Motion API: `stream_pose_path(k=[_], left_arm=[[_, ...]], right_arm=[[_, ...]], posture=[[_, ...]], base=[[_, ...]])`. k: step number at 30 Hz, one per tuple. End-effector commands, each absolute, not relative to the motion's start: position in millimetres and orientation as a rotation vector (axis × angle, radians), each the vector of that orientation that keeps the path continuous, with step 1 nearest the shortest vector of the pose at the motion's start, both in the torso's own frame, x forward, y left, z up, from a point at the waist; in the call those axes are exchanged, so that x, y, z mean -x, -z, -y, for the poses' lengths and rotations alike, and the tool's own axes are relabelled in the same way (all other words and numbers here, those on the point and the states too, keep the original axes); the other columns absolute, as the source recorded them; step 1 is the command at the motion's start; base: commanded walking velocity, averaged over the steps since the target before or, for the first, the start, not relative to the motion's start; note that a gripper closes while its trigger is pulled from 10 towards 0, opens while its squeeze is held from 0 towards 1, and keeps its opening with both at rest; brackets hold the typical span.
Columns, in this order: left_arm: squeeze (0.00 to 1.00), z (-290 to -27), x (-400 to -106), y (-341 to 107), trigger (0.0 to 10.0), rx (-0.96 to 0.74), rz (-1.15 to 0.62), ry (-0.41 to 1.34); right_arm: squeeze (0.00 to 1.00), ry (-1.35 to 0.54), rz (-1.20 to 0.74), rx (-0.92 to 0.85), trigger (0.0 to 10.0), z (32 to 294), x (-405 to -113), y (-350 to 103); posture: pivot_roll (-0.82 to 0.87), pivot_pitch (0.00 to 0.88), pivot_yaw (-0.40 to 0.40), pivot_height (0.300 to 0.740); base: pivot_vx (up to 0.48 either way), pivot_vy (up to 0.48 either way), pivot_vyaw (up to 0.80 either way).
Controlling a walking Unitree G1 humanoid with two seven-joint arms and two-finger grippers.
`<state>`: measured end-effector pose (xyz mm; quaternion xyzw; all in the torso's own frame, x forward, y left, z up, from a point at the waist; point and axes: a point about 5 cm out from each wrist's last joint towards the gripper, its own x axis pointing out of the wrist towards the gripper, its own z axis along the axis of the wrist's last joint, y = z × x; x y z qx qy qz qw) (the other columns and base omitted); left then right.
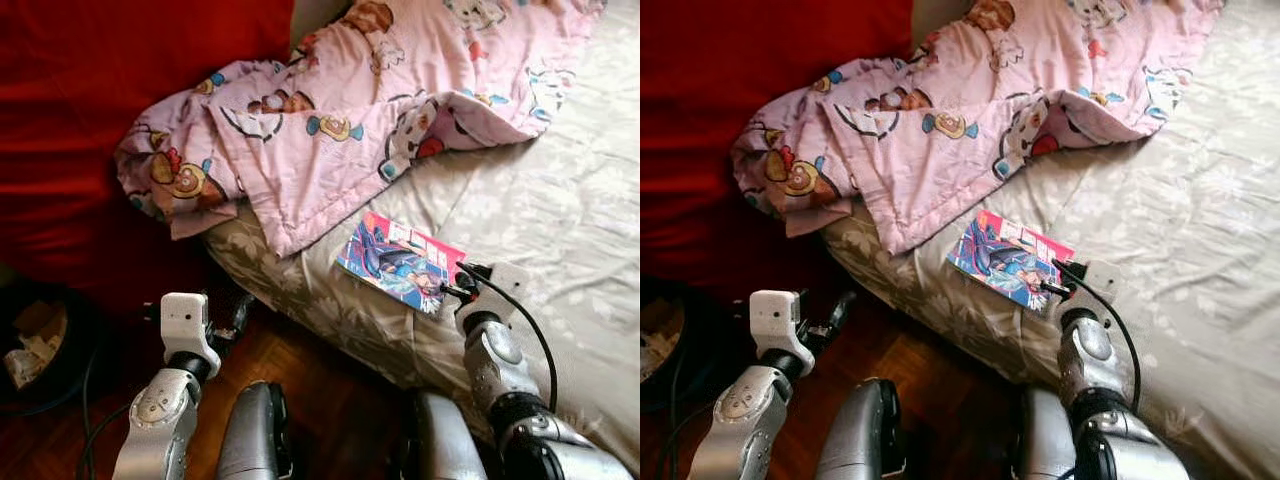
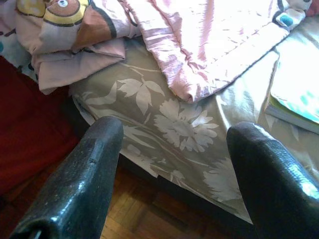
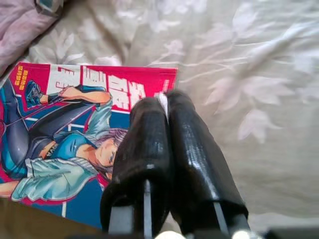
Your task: Clean up the room
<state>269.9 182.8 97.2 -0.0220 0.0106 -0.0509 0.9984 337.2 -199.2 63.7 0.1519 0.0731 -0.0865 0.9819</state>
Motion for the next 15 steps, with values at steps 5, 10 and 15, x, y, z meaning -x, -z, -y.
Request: stream_pose_path(k=[5,10,15], left_arm=[[0.00,-195,-261,-85,10.0,0.080,-0.043,0.035],[0.00,-199,-257,-78,10.0,0.103,-0.054,-0.009],[0.00,-202,-256,-72,10.0,0.104,-0.068,-0.035]], right_arm=[[0.00,0.088,-0.004,-0.219,10.0,195,-310,-68],[0.00,0.081,-0.022,-0.175,10.0,201,-291,-57],[0.00,0.072,-0.041,-0.179,10.0,200,-289,-53]], posture=[[-0.05,0.157,0.047,0.599],[-0.06,0.156,0.042,0.622],[-0.06,0.142,0.040,0.637]], base=[[0.000,0.000,0.00],[0.000,0.000,0.00],[0.000,0.000,0.00]])
